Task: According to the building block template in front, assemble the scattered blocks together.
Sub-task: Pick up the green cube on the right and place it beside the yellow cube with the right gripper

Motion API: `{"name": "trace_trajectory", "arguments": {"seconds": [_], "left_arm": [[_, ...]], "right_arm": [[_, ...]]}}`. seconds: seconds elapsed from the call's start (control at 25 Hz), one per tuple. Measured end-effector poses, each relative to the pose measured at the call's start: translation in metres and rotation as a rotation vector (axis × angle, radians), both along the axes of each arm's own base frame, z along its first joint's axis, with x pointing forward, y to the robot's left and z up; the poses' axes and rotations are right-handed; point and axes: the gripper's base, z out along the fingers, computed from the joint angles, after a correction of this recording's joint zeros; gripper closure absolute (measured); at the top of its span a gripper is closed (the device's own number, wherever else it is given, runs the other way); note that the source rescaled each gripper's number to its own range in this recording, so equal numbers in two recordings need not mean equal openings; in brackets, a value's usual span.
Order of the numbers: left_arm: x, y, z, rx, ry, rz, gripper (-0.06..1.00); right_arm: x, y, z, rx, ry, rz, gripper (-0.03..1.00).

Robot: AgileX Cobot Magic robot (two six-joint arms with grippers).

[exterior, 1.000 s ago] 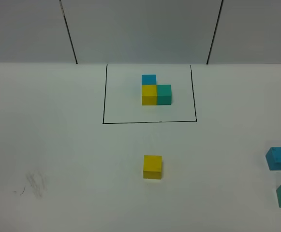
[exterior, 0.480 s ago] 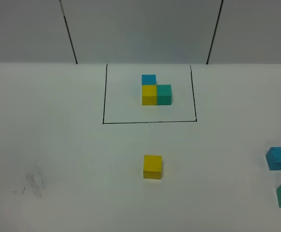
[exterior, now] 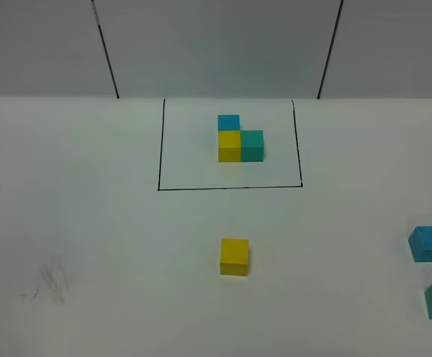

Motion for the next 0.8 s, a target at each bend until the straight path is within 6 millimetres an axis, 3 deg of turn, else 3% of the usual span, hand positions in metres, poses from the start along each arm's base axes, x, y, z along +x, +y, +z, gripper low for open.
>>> {"name": "trace_trajectory", "arguments": {"seconds": [0.36,0.8], "left_arm": [[0.0002,-0.0006,0.0,0.0,0.0,0.045,0.55],[0.0002,-0.0006,0.0,0.0,0.0,0.045,0.56]], "right_arm": [[0.0,0.0,0.0,0.0,0.0,0.0,0.25],[0.0,0.0,0.0,0.0,0.0,0.0,0.25]]}}
